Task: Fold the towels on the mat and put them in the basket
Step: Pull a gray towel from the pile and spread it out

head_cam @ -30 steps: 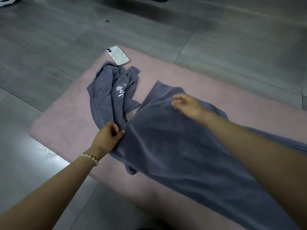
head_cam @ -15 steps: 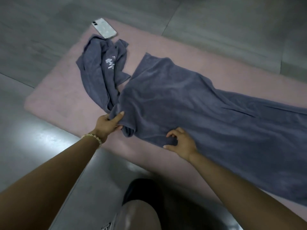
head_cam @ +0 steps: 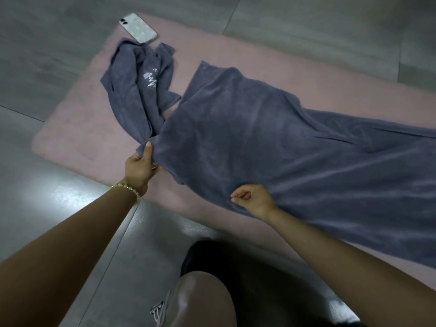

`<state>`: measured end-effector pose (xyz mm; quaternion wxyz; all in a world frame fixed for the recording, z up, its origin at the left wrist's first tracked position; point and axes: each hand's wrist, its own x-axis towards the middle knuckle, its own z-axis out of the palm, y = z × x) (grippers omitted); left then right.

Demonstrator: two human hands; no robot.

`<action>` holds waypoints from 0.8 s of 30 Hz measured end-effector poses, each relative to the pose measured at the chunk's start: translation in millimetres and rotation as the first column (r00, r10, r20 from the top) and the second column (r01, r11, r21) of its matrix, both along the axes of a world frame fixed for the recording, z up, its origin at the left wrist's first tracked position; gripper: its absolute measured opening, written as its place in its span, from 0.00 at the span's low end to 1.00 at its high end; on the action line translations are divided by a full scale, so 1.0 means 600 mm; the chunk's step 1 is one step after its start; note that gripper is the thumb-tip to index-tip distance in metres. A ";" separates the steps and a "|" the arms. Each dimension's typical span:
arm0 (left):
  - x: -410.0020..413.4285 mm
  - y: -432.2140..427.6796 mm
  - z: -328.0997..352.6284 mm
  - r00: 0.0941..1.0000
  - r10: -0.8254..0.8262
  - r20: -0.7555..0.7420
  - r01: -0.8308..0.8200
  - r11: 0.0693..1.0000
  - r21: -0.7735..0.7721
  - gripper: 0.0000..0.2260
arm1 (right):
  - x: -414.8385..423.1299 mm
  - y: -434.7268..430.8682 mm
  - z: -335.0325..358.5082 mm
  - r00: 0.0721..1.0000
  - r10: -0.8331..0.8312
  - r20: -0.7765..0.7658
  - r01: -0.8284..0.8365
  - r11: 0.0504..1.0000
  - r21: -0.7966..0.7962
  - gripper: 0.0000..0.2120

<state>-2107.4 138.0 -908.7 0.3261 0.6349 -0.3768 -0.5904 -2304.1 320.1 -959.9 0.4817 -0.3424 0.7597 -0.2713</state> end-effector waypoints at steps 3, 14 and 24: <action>-0.016 0.001 0.014 0.996 -0.084 -0.028 0.084 0.996 -0.017 0.14 | -0.009 -0.011 0.016 0.968 -0.138 0.210 0.124 0.989 0.076 0.04; -0.209 0.057 0.069 0.865 -0.360 0.350 0.477 0.807 -0.347 0.20 | -0.223 0.058 0.173 0.918 -0.274 0.285 0.239 0.959 0.152 0.09; -0.481 0.372 0.106 0.169 -0.984 0.047 0.958 0.153 -0.242 0.13 | -0.368 0.256 0.149 0.271 -0.624 0.733 0.791 0.578 0.200 0.30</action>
